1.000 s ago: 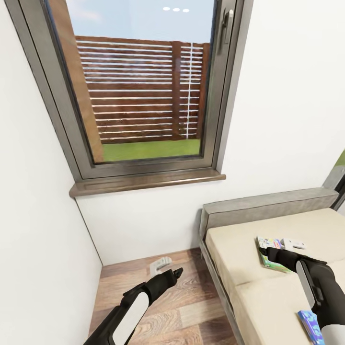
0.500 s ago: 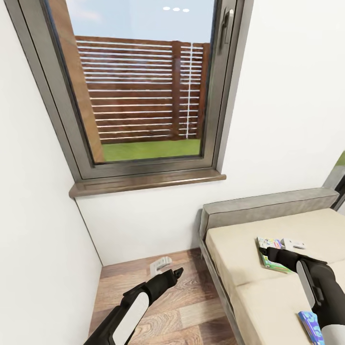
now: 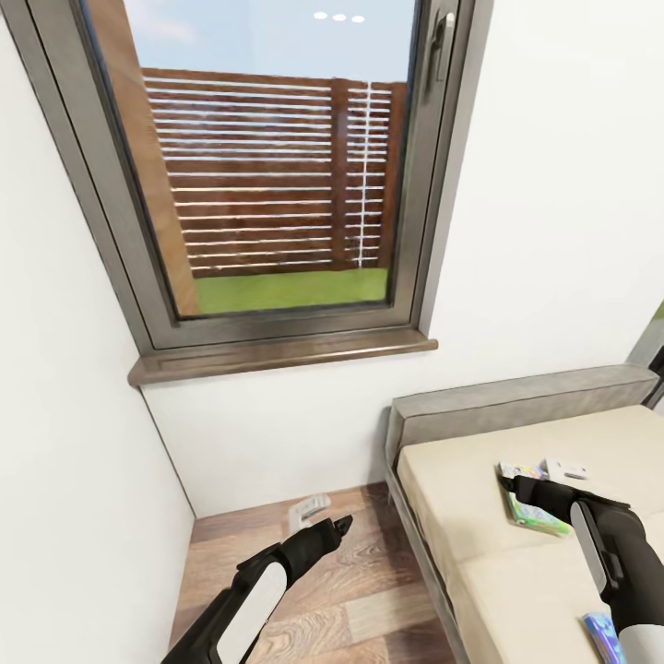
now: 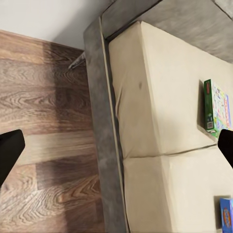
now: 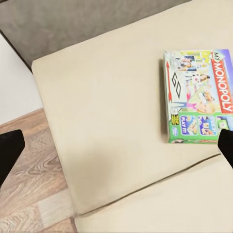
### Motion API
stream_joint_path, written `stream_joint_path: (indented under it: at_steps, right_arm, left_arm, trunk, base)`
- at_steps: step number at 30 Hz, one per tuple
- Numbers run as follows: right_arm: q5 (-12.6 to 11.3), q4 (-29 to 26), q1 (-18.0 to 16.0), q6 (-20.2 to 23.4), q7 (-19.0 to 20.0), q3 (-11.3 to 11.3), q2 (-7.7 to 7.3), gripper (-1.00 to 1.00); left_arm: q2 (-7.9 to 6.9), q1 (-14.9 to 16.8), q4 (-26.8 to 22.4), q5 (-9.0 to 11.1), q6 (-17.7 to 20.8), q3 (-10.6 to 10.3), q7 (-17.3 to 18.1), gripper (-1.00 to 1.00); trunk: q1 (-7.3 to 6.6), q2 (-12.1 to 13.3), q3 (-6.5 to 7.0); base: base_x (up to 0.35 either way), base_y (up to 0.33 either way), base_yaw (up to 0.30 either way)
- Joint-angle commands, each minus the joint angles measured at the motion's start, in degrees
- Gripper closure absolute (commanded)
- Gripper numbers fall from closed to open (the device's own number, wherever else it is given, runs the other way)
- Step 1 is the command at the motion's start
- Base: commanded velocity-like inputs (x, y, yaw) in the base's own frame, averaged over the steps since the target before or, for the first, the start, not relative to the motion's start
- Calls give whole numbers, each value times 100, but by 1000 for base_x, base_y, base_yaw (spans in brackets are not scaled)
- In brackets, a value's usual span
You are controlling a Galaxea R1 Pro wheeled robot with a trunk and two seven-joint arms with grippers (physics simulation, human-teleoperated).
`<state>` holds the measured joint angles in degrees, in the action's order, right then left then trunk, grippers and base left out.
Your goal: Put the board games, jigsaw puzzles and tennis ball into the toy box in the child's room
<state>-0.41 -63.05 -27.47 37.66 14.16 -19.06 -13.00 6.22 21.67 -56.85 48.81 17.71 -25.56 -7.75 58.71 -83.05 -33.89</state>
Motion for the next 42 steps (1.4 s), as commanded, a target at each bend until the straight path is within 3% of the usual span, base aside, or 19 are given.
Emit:
stream_joint_path:
  at_steps: [1, 12, 34, 41, 42]
  right_arm:
    - [-3, -6, -4, 30, 26, -9, -1, -100]
    - [3, -4, -4, 27, 23, -3, -18, -100]
    - [-9, 1, -4, 50, 24, -14, -24, -100]
    - [-7, 1, -8, 231, 22, -20, -30, -100]
    - [1, 1, -43, 443, 18, -29, -44, -100]
  left_arm:
    - [-1, 3, -10, 60, 12, -10, -50, -100]
    - [-4, 3, -10, 59, 6, -10, -51, -100]
    - [2, 3, -10, 64, 15, -6, -64, -100]
    - [2, 14, 0, 59, 31, 5, -98, -100]
    - [2, 51, 122, 49, 53, 36, -193, -100]
  trunk:
    - [2, -3, -6]
    - [2, -3, -6]
    - [2, -3, 2]
    - [2, -3, 20]
    - [2, -3, 21]
  base:
    - [236, 46, 0]
    - [166, 38, 0]
    - [21, 5, -9]
    - [2, 0, -63]
    - [0, 0, -17]
